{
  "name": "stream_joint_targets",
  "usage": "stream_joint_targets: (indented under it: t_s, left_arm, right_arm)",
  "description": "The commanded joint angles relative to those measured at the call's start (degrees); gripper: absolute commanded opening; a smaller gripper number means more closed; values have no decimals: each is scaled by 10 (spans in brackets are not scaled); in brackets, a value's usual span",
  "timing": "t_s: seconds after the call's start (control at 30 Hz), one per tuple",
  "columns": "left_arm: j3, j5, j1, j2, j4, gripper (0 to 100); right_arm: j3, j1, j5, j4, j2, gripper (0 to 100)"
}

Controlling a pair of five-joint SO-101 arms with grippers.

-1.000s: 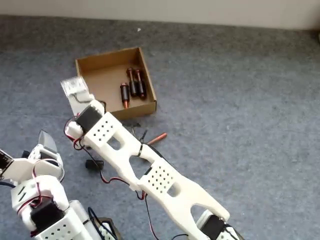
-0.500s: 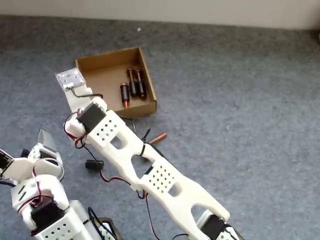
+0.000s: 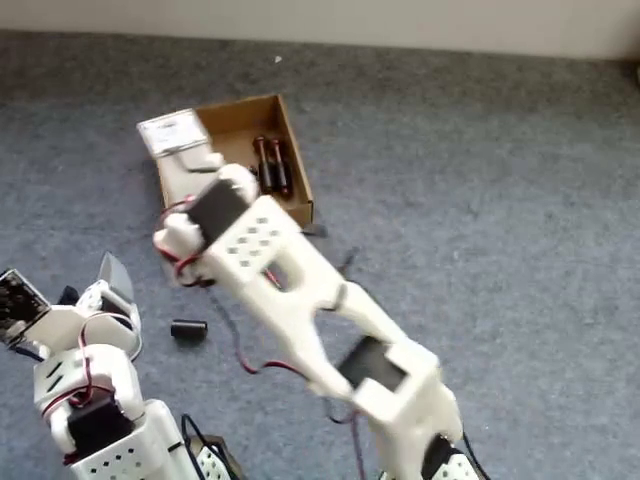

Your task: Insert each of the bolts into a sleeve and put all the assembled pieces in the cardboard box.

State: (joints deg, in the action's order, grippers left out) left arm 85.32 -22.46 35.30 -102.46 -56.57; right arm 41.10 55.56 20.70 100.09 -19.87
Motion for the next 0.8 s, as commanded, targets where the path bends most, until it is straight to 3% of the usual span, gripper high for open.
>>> stream_joint_targets:
  t_s: [0.0, 0.2, 0.4, 0.6, 0.77]
  left_arm:
    - [7, 73, -48, 0, 11, 255]
    - [9, 156, -114, 0, 14, 251]
    - [-12, 243, -227, 5, 13, 159]
    - [-39, 263, -324, 7, 10, 162]
    - [-87, 264, -367, 7, -53, 162]
  right_arm:
    - [-110, -48, -6, 8, 152, 3]
    - [-290, -131, -119, -1, 317, 3]
    - [-438, -225, -231, -10, 451, 4]
    - [-622, -326, -236, -121, 582, 4]
    - [-798, -347, -238, -215, 717, 4]
